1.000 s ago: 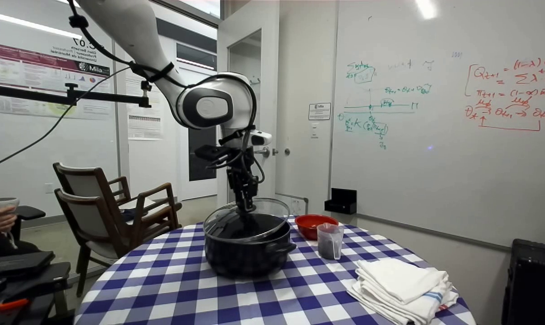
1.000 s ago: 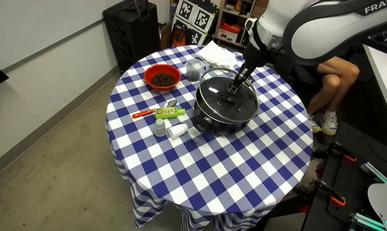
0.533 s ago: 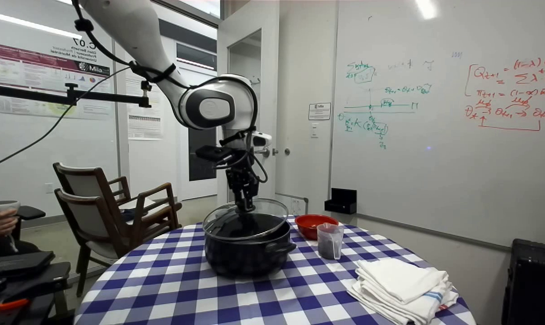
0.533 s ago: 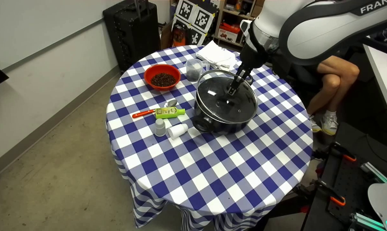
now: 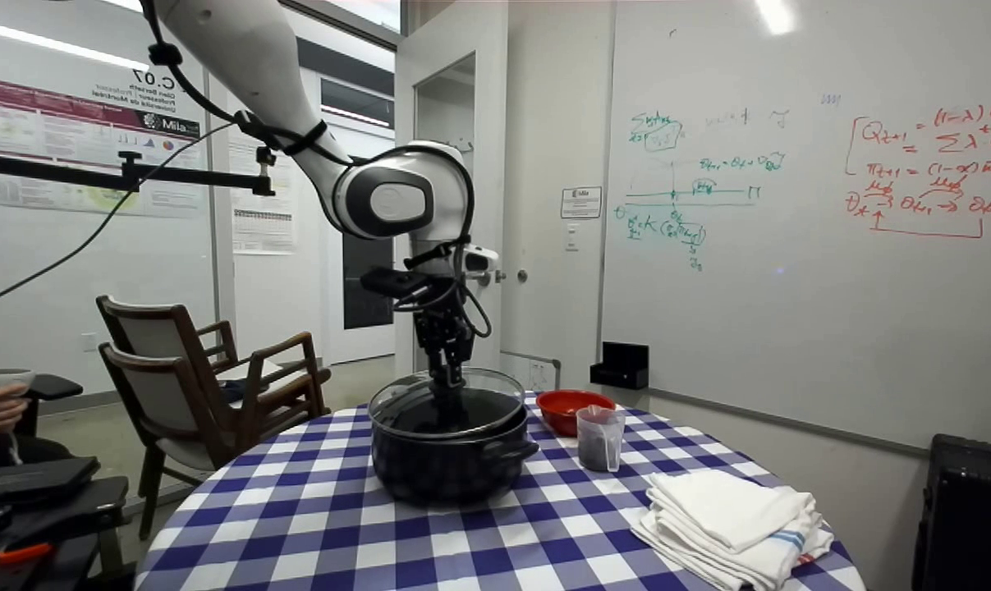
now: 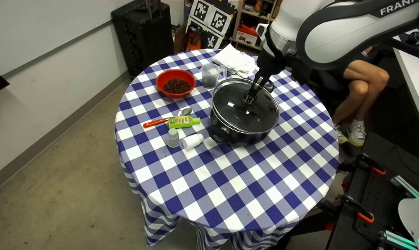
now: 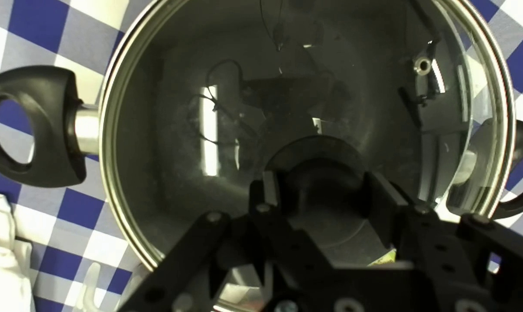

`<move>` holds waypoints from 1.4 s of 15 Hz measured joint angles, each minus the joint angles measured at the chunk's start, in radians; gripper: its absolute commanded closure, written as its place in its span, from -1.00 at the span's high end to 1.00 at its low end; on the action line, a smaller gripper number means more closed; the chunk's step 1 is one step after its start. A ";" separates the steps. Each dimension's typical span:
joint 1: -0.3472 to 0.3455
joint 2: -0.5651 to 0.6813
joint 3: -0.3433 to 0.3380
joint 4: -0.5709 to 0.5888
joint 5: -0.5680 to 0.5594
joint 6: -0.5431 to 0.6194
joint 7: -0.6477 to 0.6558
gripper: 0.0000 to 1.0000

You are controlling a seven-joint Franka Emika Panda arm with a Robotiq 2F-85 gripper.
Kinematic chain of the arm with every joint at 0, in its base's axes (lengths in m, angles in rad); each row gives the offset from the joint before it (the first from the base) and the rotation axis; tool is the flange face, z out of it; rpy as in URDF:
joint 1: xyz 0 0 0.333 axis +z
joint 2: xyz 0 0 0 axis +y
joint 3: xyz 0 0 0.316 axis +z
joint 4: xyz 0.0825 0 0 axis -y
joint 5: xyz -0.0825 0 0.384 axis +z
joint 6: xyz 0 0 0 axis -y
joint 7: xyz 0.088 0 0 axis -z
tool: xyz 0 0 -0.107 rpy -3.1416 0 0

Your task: Pick the lid and put it on the pot

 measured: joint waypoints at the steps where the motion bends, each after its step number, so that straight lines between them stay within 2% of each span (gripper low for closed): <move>1: 0.000 0.002 -0.001 0.003 0.000 -0.004 0.000 -0.49; 18: 0.001 0.026 -0.010 0.042 -0.025 -0.063 0.000 -0.49; 19: 0.001 0.028 -0.010 0.045 -0.025 -0.067 0.000 0.51; 20: 0.001 0.030 -0.011 0.048 -0.025 -0.071 0.000 0.54; 21: 0.001 0.033 -0.010 0.052 -0.025 -0.074 0.000 0.67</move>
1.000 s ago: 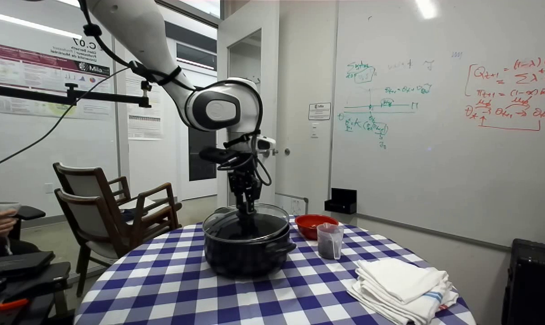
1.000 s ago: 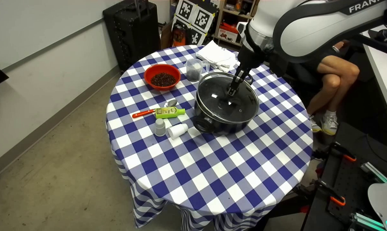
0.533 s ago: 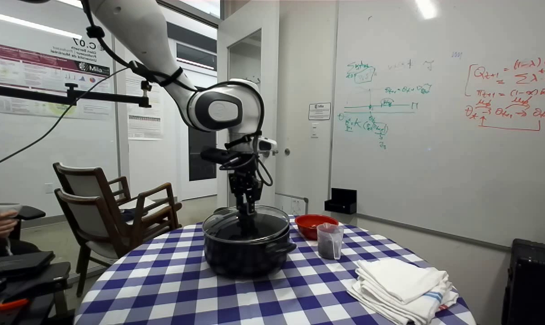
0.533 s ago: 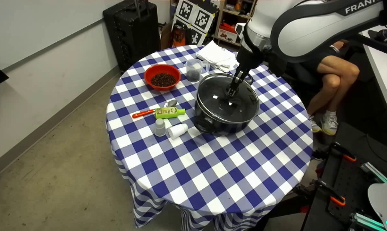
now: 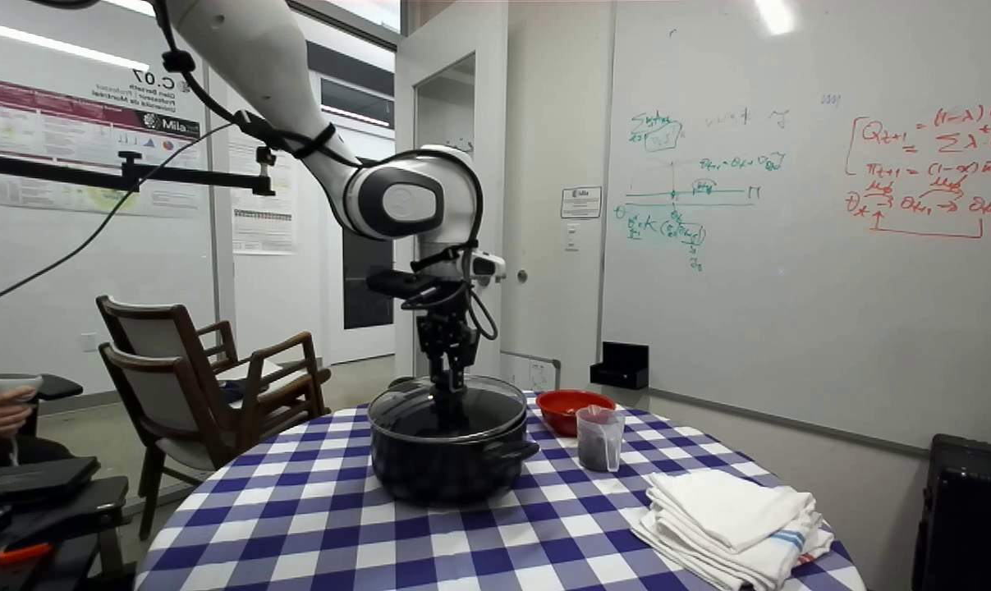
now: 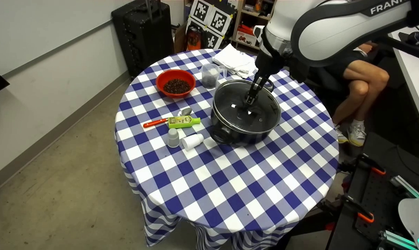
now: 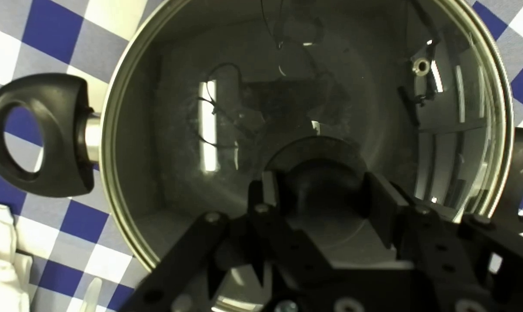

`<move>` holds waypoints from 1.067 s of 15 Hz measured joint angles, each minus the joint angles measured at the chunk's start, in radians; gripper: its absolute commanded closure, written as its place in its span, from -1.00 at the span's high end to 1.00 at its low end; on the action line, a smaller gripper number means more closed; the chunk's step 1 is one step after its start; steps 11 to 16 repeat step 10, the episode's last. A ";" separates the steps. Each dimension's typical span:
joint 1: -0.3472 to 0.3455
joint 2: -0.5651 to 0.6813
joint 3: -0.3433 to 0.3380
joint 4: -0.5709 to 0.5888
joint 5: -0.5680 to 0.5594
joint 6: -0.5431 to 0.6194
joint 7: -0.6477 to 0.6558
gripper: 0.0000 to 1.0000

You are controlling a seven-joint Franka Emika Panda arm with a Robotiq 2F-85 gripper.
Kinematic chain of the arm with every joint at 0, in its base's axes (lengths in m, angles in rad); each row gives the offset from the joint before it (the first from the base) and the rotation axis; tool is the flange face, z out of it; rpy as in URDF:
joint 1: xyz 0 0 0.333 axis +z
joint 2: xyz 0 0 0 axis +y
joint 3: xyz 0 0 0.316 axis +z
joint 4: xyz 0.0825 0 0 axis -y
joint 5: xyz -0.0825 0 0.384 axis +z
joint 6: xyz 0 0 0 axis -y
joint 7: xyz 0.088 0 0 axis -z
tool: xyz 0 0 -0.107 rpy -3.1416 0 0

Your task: Pick the lid and put it on the pot

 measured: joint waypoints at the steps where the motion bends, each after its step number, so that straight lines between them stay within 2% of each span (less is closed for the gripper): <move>1: 0.000 0.002 0.000 0.003 0.000 -0.007 0.000 0.80; 2: 0.001 0.003 0.000 0.005 0.000 -0.016 0.000 0.95; 3: 0.001 0.004 0.000 0.008 0.000 -0.025 0.000 0.99; 16: -0.006 0.001 0.018 0.014 0.029 -0.046 -0.026 1.00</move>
